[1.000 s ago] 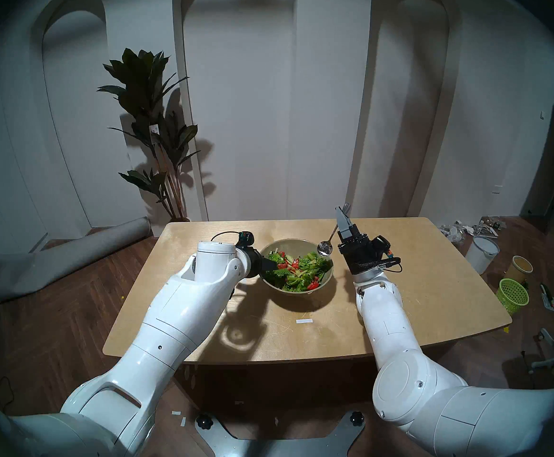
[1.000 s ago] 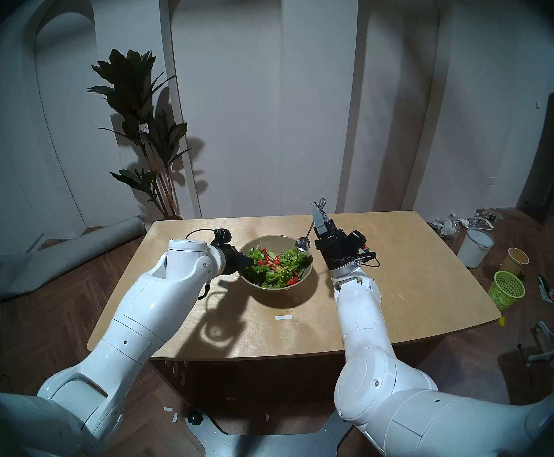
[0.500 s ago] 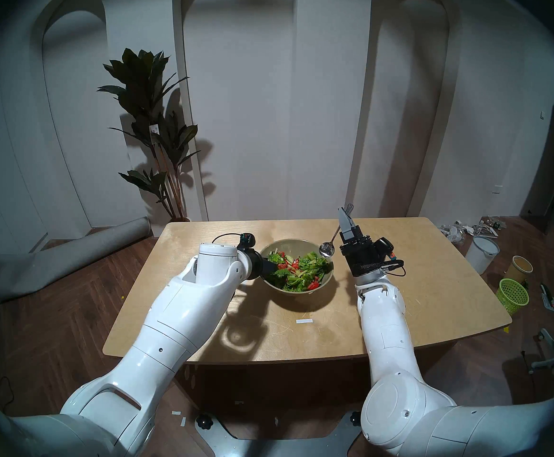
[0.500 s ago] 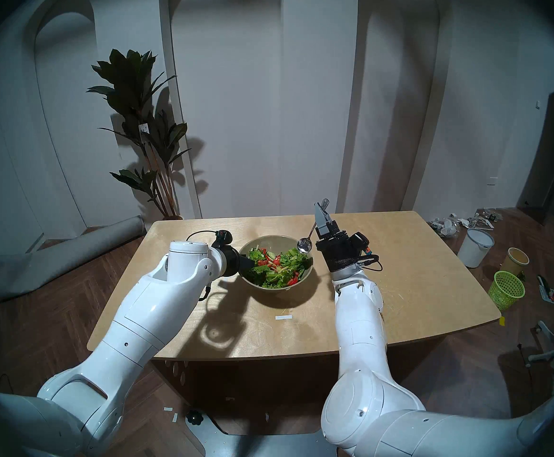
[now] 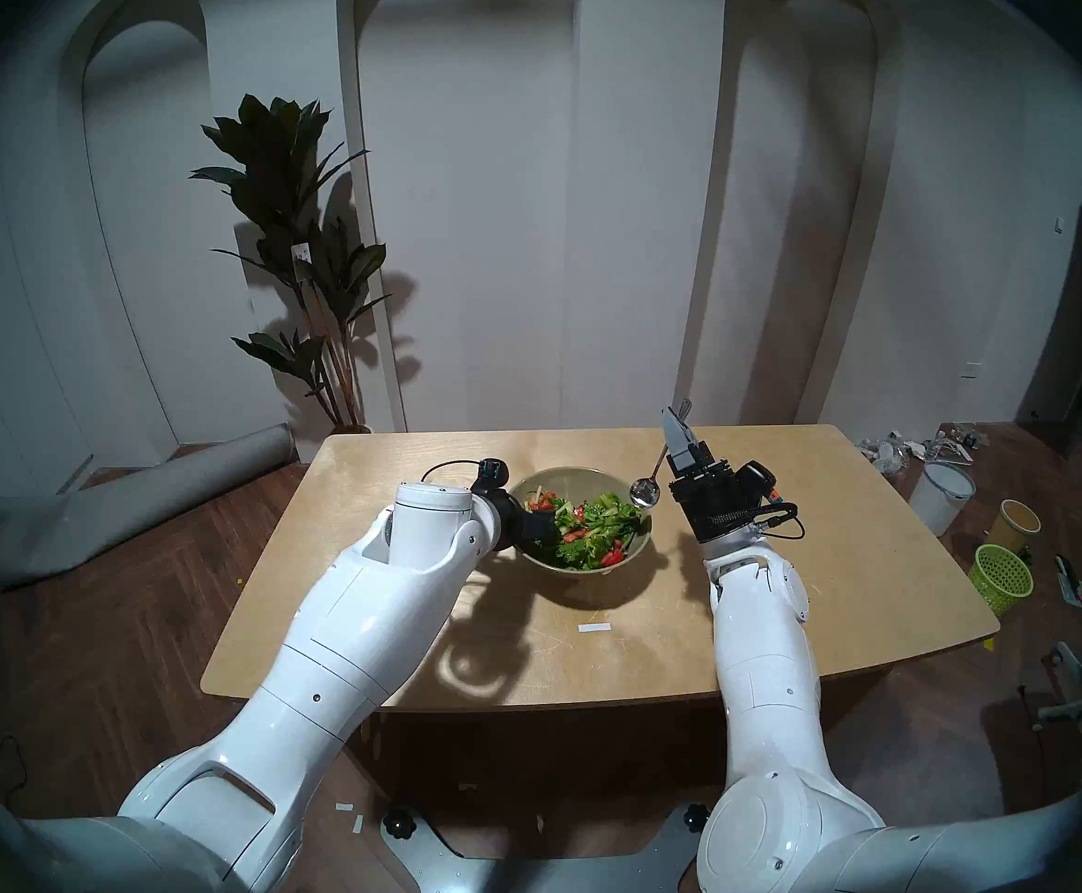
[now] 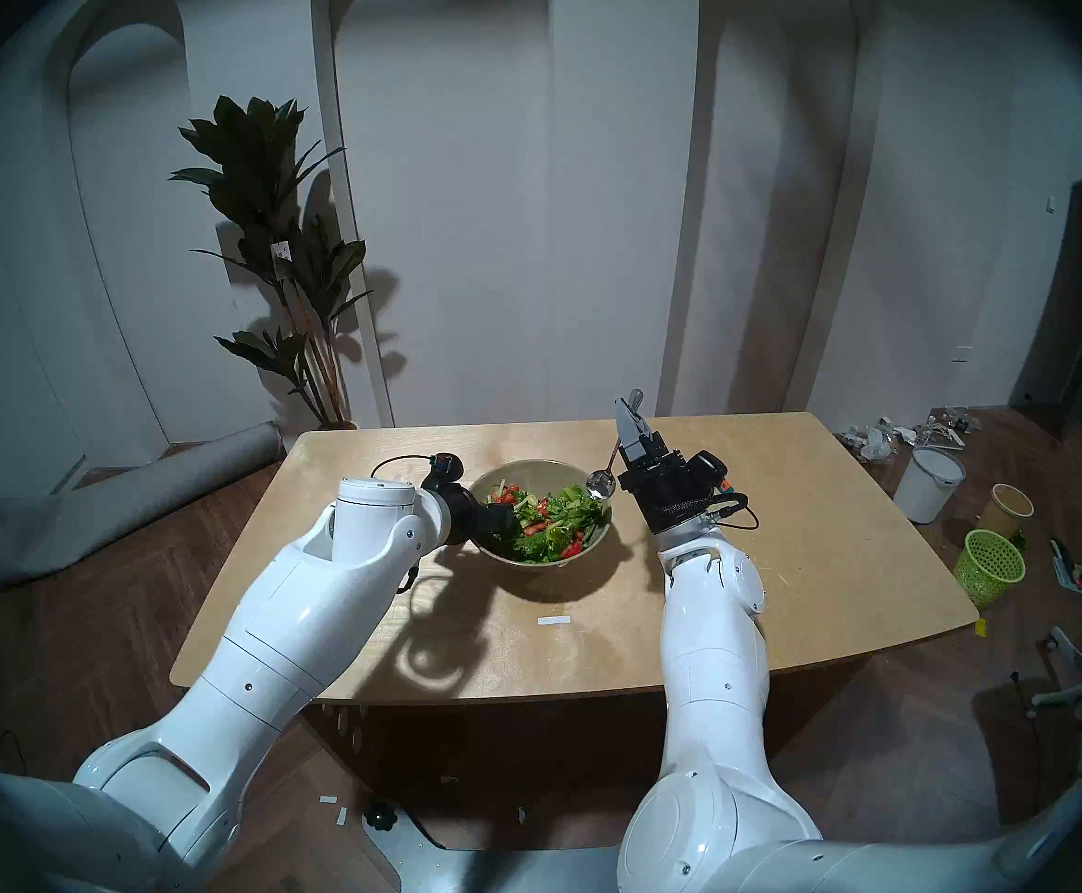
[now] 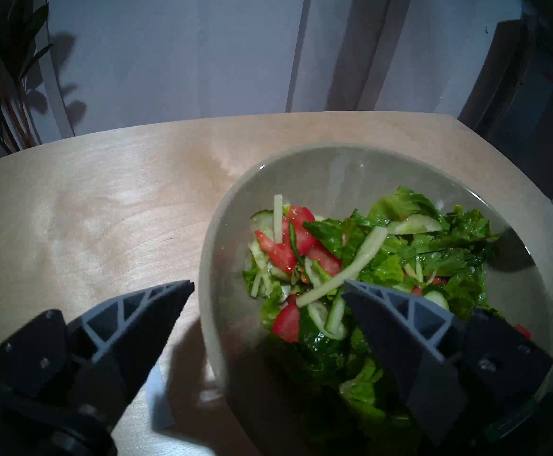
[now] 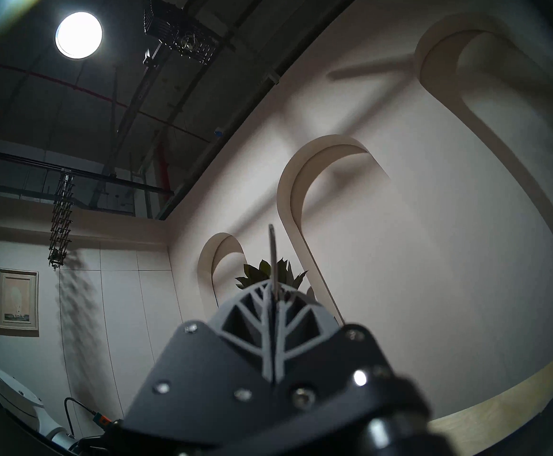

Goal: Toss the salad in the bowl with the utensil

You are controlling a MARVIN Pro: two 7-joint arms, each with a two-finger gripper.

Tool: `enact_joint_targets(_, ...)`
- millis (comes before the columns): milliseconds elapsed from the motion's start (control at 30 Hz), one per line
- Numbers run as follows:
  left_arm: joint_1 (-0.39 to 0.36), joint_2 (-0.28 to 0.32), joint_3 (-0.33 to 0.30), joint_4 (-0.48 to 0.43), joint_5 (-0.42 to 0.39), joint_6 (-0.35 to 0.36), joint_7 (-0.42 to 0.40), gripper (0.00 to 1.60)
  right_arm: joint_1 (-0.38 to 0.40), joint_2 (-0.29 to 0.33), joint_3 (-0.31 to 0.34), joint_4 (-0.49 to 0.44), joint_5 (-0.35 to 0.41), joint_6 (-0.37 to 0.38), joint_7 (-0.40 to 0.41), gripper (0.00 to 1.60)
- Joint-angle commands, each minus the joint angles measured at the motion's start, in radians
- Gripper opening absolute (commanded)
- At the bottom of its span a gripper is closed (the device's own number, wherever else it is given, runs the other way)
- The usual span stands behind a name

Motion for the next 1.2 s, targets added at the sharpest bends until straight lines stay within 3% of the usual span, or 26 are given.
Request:
enact_joint_targets(0, 0.002, 0.014, -0.016, -0.075, 0.013, -0.016, 0.019, 1.60, -0.036, 0.020, -0.048, -0.104, 0.054, 0.046, -0.024, 0.00)
enact_joint_targets(200, 0.015, 0.014, -0.053, -0.103, 0.013, -0.030, 0.054, 1.60, -0.082, 0.047, -0.109, -0.183, 0.104, 0.074, -0.068, 0.00)
enact_joint_targets(400, 0.037, 0.013, -0.125, -0.133, 0.016, -0.043, 0.133, 1.60, -0.122, 0.070, -0.186, -0.207, 0.137, 0.077, -0.215, 0.00)
enact_joint_targets(833, 0.062, 0.002, -0.326, -0.120, -0.035, -0.066, 0.258, 1.60, -0.040, 0.028, -0.199, -0.060, 0.080, 0.020, -0.395, 0.00)
enact_joint_targets(1167, 0.069, -0.005, -0.378, -0.118, -0.063, -0.060, 0.295, 1.60, 0.014, 0.024, -0.217, 0.027, 0.047, -0.029, -0.444, 0.00)
